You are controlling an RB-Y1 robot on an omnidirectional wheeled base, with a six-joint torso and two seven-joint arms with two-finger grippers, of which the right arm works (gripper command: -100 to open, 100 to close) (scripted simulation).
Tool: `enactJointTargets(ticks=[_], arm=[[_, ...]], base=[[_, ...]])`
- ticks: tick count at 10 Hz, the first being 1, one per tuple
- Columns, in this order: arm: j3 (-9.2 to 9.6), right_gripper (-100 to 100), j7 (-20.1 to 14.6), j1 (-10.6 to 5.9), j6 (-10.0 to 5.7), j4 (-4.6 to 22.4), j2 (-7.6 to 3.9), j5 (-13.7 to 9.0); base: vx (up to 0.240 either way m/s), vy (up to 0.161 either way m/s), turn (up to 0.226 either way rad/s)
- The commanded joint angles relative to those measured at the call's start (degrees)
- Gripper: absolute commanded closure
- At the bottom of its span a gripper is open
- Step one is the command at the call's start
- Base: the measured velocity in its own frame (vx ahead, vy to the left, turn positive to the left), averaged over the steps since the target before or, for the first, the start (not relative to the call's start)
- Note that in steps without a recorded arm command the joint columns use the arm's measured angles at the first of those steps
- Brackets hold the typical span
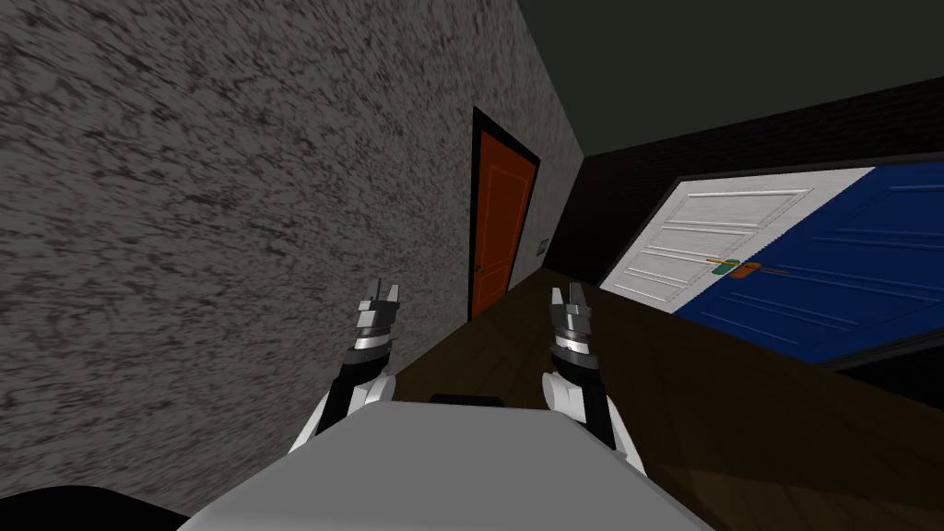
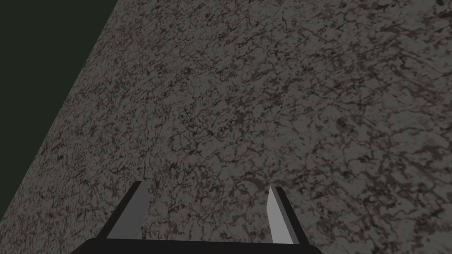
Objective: Pull the door open
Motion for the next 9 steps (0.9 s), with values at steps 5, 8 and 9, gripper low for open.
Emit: enactJointTargets(ticks=[5,8,9], arm=[[-0.36,-100,5.1,-1.60,-1.81,6.6,-2.13,3.0],[-0.58,-100,8.1,-2.54,-2.88,10.5,-3.04,4.7],[-0.64,-100,9.0,-2.80,-3.18,11.5,-3.27,5.2]], base=[[0.088,-0.026,0.067],[0.116,-0.041,0.083],[0.069,-0.029,0.062]])
